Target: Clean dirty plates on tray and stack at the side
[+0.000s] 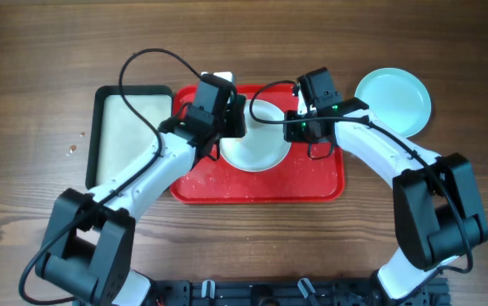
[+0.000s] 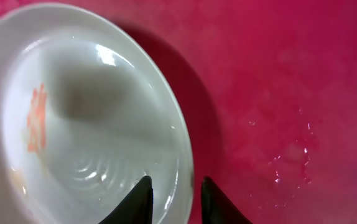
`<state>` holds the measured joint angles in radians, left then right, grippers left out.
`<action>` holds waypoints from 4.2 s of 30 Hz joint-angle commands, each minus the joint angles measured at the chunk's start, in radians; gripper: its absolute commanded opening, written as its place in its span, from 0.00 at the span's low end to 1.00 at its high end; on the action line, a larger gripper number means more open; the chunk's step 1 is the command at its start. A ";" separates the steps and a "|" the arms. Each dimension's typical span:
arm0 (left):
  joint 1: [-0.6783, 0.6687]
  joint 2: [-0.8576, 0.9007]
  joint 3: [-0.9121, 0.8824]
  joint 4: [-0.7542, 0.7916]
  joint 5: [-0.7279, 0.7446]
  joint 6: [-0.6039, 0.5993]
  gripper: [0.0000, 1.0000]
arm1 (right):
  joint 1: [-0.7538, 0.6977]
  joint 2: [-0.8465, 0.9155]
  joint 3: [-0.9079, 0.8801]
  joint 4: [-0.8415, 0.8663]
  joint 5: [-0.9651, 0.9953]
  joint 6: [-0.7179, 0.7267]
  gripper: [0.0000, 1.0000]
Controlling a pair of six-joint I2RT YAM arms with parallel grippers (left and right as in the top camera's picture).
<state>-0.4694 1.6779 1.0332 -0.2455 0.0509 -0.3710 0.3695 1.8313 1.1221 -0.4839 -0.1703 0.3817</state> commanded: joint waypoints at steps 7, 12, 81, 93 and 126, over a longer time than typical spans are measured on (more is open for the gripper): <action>-0.005 0.013 -0.001 0.010 -0.015 0.027 0.04 | -0.004 0.031 -0.035 0.007 0.021 0.051 0.22; -0.005 0.013 -0.001 0.010 -0.019 0.027 0.04 | -0.004 0.031 -0.050 0.032 0.025 0.068 0.16; -0.004 0.061 -0.001 -0.024 -0.176 0.103 0.04 | 0.043 0.068 -0.051 0.080 0.013 0.093 0.14; -0.004 0.061 -0.001 -0.047 -0.175 0.102 0.04 | 0.043 0.036 -0.019 0.073 0.014 0.090 0.16; -0.005 0.061 -0.001 -0.051 -0.176 0.102 0.04 | 0.043 -0.015 -0.026 0.025 0.041 0.066 0.11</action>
<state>-0.4732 1.7382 1.0332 -0.2985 -0.1081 -0.2890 0.4099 1.8450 1.0939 -0.4591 -0.1520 0.4480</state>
